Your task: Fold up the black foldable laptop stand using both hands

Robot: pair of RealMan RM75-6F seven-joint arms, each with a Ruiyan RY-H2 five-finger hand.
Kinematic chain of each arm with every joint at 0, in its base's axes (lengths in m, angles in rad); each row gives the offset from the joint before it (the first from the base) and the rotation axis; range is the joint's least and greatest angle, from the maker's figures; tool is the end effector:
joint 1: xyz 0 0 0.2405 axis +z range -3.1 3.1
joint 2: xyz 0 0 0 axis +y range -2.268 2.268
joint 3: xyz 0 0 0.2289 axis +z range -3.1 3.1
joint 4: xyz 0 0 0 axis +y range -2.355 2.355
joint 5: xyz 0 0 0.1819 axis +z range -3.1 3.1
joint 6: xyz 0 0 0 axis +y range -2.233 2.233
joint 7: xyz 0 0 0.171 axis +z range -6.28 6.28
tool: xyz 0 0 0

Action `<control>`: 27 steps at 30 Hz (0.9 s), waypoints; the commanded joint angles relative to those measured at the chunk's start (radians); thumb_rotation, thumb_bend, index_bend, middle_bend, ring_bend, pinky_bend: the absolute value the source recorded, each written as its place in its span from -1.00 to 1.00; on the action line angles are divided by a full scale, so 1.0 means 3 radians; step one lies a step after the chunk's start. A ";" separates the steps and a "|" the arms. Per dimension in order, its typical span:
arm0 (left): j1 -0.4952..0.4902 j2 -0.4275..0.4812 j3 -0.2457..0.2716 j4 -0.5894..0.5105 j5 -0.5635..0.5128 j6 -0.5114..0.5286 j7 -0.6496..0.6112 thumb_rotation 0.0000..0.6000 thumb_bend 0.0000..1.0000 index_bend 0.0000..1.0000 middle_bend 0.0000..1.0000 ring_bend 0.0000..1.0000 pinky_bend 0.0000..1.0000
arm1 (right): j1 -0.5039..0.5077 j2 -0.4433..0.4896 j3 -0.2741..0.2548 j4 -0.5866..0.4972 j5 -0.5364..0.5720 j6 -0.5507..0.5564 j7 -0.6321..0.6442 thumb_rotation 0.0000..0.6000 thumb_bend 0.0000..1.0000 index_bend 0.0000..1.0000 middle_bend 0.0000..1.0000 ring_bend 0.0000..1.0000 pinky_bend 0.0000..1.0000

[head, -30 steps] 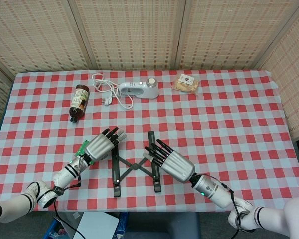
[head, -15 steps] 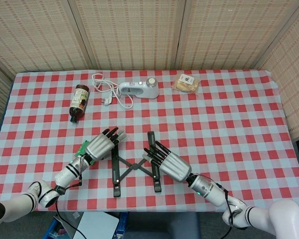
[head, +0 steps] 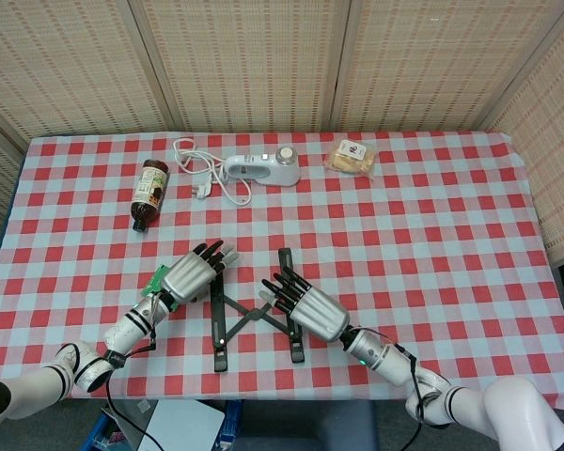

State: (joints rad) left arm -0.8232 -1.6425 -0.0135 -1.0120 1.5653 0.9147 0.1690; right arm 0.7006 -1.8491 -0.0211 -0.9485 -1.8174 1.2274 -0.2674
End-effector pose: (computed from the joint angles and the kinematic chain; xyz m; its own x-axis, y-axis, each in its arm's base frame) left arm -0.1451 0.3606 -0.0266 0.7831 0.0296 0.6211 0.4853 -0.6537 -0.5807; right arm -0.1033 -0.2854 -0.0642 0.6455 0.2019 0.7366 -0.3745 -0.7569 0.5356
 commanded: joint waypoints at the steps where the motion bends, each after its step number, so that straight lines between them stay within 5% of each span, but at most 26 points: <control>1: 0.0000 -0.0003 0.0005 0.0005 -0.0004 -0.0005 -0.0001 1.00 -0.59 -1.00 -1.00 -1.00 -0.59 | 0.0011 -0.0014 -0.0006 0.0026 0.0009 -0.0016 -0.0006 1.00 -1.00 -1.00 -1.00 -1.00 -1.00; 27: -0.0037 -0.0060 0.0003 0.0034 -0.0076 -0.0075 -0.0174 1.00 -0.59 -1.00 -1.00 -1.00 -0.60 | 0.0094 -0.0247 0.0015 0.0275 0.0071 0.0023 0.0059 1.00 -1.00 -1.00 -1.00 -1.00 -1.00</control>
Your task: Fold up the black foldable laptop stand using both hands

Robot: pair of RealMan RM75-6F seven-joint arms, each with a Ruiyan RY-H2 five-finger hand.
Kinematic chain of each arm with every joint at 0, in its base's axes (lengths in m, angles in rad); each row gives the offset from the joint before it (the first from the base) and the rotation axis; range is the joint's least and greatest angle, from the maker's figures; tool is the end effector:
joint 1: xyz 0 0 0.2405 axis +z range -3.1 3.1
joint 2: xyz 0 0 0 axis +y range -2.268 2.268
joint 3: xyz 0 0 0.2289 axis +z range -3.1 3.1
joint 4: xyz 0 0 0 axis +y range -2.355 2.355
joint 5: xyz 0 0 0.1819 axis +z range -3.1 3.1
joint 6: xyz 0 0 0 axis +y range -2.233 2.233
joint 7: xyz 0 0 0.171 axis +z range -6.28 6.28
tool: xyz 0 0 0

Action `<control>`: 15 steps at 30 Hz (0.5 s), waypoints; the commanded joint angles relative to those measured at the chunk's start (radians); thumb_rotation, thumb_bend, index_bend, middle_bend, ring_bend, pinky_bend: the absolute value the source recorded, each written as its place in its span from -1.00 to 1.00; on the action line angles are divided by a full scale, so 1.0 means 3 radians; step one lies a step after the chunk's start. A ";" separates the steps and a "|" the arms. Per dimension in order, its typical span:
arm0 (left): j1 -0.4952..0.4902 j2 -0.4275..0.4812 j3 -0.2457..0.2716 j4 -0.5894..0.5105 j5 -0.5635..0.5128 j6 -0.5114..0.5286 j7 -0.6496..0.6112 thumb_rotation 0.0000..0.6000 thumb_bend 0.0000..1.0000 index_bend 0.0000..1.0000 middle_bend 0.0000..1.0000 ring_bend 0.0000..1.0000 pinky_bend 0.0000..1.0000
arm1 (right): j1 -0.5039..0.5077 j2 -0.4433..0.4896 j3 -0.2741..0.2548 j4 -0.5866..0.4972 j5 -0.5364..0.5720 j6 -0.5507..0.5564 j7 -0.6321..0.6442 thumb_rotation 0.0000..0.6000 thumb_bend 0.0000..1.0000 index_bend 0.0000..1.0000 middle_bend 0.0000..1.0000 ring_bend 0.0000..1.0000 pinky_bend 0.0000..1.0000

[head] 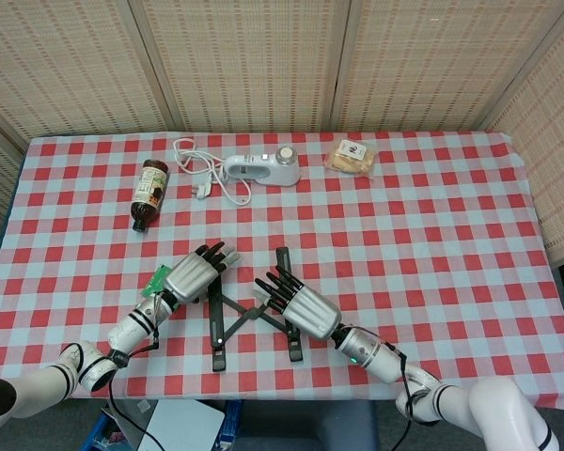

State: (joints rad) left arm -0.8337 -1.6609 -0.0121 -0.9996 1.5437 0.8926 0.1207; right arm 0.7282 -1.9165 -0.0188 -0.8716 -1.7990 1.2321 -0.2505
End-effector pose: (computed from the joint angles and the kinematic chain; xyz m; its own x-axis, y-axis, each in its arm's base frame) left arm -0.1447 0.3618 -0.0332 0.7597 0.0835 0.6449 0.5329 -0.6483 -0.5438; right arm -0.0942 -0.2892 -0.0764 0.6349 0.2088 0.7438 -0.3770 -0.7567 0.5342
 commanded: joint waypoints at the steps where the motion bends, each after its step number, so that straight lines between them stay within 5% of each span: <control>1: -0.0003 0.0002 -0.0002 -0.0009 -0.0004 -0.0002 -0.0018 1.00 -0.59 -1.00 -1.00 -1.00 -0.60 | 0.0004 -0.0033 0.0010 0.0029 0.0014 0.0012 0.0007 1.00 -1.00 -1.00 -1.00 -1.00 -1.00; 15: -0.0036 0.0021 -0.0032 -0.0100 -0.0052 -0.0047 -0.0075 1.00 -0.59 -1.00 -1.00 -1.00 -0.60 | 0.0048 -0.0195 0.0052 0.0173 0.0045 0.0095 0.0080 1.00 -1.00 -1.00 -1.00 -1.00 -1.00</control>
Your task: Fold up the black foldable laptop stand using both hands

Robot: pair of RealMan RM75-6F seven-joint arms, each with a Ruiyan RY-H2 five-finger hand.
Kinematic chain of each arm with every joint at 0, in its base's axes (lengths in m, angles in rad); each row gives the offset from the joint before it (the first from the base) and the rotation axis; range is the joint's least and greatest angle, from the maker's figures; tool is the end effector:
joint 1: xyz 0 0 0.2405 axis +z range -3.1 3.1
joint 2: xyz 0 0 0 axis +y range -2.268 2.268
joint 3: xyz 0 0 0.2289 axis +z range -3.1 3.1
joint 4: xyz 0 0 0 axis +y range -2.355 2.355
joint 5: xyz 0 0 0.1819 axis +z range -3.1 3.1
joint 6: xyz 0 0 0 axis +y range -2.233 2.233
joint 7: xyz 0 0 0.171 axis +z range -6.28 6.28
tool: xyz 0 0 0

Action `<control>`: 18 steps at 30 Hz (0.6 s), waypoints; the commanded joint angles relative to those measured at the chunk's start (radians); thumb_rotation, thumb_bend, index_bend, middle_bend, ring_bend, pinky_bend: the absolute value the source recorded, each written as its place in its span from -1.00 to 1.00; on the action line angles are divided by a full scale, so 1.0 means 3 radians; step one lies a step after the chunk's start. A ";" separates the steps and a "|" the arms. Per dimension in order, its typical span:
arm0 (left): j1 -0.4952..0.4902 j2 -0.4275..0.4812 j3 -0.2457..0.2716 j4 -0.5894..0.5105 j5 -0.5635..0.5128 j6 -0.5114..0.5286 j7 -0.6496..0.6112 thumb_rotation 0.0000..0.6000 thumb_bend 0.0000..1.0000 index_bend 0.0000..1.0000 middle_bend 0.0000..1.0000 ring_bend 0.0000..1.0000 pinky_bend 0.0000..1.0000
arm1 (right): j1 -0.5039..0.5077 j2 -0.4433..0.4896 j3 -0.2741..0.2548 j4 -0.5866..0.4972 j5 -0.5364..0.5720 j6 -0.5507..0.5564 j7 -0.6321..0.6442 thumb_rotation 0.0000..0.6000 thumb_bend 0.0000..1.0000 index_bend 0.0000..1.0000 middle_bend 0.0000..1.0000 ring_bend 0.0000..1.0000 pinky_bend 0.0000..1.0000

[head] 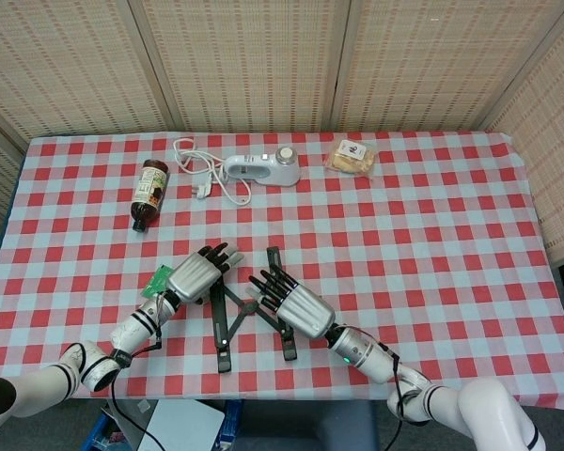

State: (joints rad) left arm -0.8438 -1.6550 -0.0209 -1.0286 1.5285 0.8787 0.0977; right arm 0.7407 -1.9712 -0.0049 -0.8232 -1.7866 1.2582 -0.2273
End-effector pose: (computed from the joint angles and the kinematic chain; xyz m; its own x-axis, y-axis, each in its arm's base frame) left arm -0.1385 0.3613 -0.0345 0.7339 0.1162 0.6692 0.5663 -0.6487 -0.5085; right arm -0.0834 -0.2904 -0.0818 0.5970 0.2114 0.7739 -0.4068 -0.7517 0.5191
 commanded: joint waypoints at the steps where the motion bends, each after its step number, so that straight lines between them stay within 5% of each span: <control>1: -0.0004 0.0001 -0.0004 -0.0007 -0.0004 0.0000 0.0001 1.00 -0.59 -1.00 -1.00 -1.00 -0.60 | 0.0010 -0.0022 0.0009 0.0018 0.0004 0.0016 0.0002 1.00 -1.00 -1.00 -1.00 -1.00 -1.00; 18: -0.0065 0.0038 -0.0084 -0.0230 -0.0094 -0.0063 -0.0029 1.00 -0.59 -1.00 -1.00 -1.00 -0.60 | 0.0055 -0.0262 0.0113 0.0159 0.0041 0.0221 0.0000 1.00 -1.00 -1.00 -1.00 -1.00 -1.00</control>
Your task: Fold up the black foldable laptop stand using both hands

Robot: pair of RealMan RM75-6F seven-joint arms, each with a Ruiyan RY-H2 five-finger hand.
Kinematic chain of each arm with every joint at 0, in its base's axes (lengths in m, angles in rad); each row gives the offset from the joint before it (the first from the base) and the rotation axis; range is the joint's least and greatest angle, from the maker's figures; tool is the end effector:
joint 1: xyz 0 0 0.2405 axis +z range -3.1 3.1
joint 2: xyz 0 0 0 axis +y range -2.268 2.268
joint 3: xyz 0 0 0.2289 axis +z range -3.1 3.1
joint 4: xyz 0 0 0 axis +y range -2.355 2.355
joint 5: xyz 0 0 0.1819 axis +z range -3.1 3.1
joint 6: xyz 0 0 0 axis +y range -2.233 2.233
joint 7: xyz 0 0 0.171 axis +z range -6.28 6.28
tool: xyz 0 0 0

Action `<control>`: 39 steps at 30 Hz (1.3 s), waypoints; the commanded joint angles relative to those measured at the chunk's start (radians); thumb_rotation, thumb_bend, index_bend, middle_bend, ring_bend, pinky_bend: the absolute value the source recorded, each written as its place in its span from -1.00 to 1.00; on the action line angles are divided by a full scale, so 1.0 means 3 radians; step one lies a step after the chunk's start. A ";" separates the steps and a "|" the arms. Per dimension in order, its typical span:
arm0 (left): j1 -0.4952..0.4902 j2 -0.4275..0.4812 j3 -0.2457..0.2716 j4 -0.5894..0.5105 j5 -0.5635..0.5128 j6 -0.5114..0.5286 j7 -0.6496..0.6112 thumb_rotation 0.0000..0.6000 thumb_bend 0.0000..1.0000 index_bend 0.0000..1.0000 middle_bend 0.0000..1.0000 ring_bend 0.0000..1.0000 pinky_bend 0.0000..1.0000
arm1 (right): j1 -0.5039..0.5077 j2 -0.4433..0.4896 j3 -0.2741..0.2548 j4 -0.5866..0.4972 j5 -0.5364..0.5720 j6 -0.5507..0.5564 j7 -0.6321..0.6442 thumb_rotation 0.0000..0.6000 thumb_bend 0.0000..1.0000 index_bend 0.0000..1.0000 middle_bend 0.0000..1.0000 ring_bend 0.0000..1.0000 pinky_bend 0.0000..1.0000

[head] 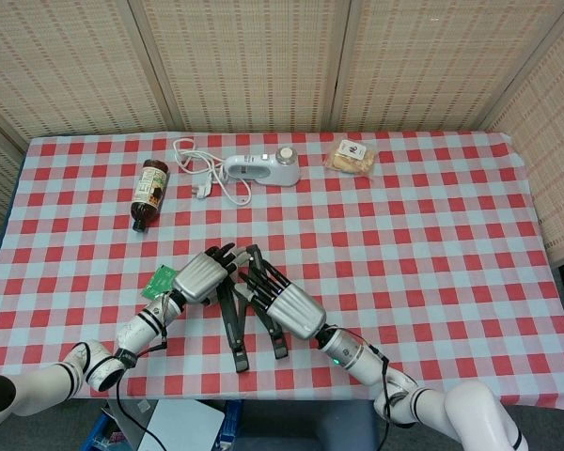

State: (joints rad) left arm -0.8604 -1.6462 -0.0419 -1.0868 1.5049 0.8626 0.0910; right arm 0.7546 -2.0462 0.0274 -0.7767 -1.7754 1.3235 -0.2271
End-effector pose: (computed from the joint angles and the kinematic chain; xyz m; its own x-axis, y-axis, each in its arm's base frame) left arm -0.1239 0.3590 -0.0367 0.6970 0.1477 0.7017 0.6008 -0.6545 -0.4590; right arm -0.0630 -0.2888 -0.0833 0.5198 0.2488 0.8173 -0.4476 -0.7355 0.5086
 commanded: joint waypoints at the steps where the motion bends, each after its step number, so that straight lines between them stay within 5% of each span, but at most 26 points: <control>1: -0.0016 0.0011 -0.0020 -0.0056 -0.0020 -0.0013 -0.0002 1.00 -0.59 -1.00 -1.00 -1.00 -0.60 | 0.0016 -0.0021 0.0010 0.0006 0.0006 0.0002 -0.0001 1.00 -1.00 -1.00 -1.00 -1.00 -1.00; 12: -0.0004 0.0081 -0.0027 -0.0122 -0.0058 0.0017 0.0153 1.00 -0.59 -1.00 -1.00 -1.00 -0.60 | 0.0044 0.0035 -0.0057 -0.0088 -0.0042 0.0009 -0.0023 1.00 -1.00 -1.00 -1.00 -1.00 -1.00; 19: 0.0111 0.0287 -0.0055 -0.0242 -0.0179 0.0102 0.0192 1.00 -0.59 -1.00 -1.00 -1.00 -0.60 | 0.0254 0.0625 -0.0168 -0.0714 -0.0252 -0.0111 0.0070 1.00 -1.00 -1.00 -1.00 -1.00 -1.00; 28: 0.0264 0.0546 -0.0096 -0.0462 -0.0323 0.0223 0.0209 1.00 -0.59 -1.00 -1.00 -1.00 -0.60 | 0.0922 0.1584 -0.0248 -0.1786 -0.0373 -0.1116 0.0360 1.00 -1.00 -1.00 -1.00 -1.00 -1.00; 39: 0.0365 0.0653 -0.0096 -0.0564 -0.0353 0.0311 0.0193 1.00 -0.59 -1.00 -1.00 -1.00 -0.60 | 0.1462 0.1728 -0.0250 -0.1912 -0.0319 -0.2021 0.0433 1.00 -1.00 -1.00 -1.00 -1.00 -1.00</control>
State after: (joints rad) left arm -0.7509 -1.4504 -0.0707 -1.2555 1.3991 0.9557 0.1487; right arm 1.1717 -1.5310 -0.0470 -1.3481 -1.8740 0.7447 -0.1028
